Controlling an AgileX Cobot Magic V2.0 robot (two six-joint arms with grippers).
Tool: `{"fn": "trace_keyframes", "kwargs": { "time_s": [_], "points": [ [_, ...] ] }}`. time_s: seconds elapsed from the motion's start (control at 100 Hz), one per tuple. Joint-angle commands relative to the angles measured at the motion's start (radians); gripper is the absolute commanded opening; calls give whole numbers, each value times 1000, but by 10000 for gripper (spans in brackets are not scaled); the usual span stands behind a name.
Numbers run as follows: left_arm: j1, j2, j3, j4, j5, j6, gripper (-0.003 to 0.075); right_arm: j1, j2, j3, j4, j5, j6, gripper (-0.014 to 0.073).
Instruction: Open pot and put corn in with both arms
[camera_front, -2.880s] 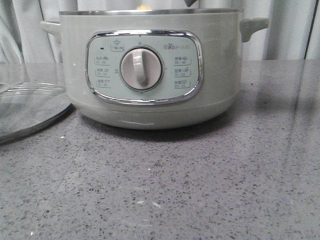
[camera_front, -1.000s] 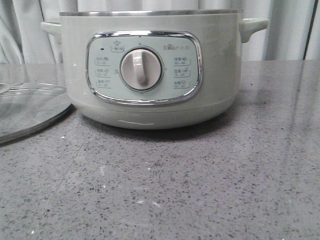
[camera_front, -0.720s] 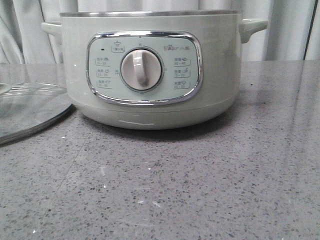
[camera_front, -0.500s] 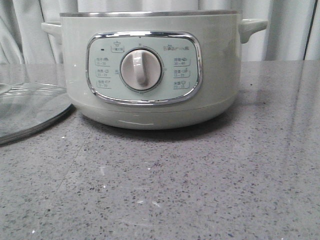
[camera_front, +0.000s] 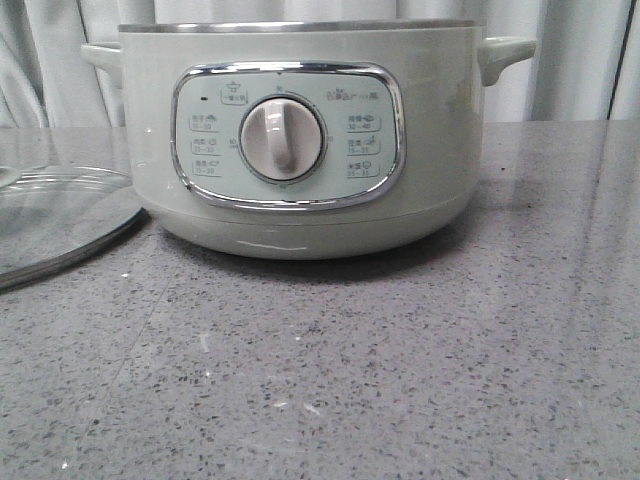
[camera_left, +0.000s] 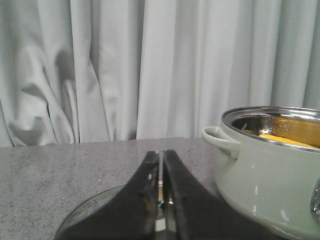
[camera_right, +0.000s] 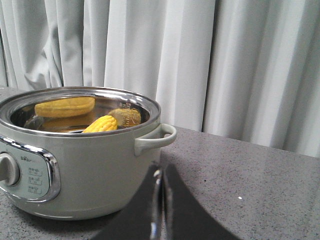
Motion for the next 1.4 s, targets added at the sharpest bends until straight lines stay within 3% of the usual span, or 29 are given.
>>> {"fn": "trace_keyframes", "kwargs": {
  "time_s": [0.0, 0.32, 0.72, 0.78, 1.07, 1.25, 1.39],
  "points": [
    [-8, -26, -25, -10, -71, -9, -20, -6, 9, -24, -14, -71, -11, -70],
    [-8, -26, -2, -10, -90, -9, -20, -6, 9, -24, -14, -71, -11, -70],
    [3, -26, 266, -10, -257, -9, -20, -6, 9, -24, -14, -71, -11, -70],
    [24, -26, 264, -10, -183, -9, -20, -6, 9, -24, -14, -71, -11, -70],
    [200, -28, 264, -24, -114, -9, -20, -6, 9, -24, -14, -71, -11, -70],
    [222, -28, 264, -42, 47, -9, -20, -6, 9, -24, -14, -71, -11, -70],
    [222, -28, 264, -42, 95, -9, -20, -6, 9, -24, -14, -71, -11, -70]
  ]
}}
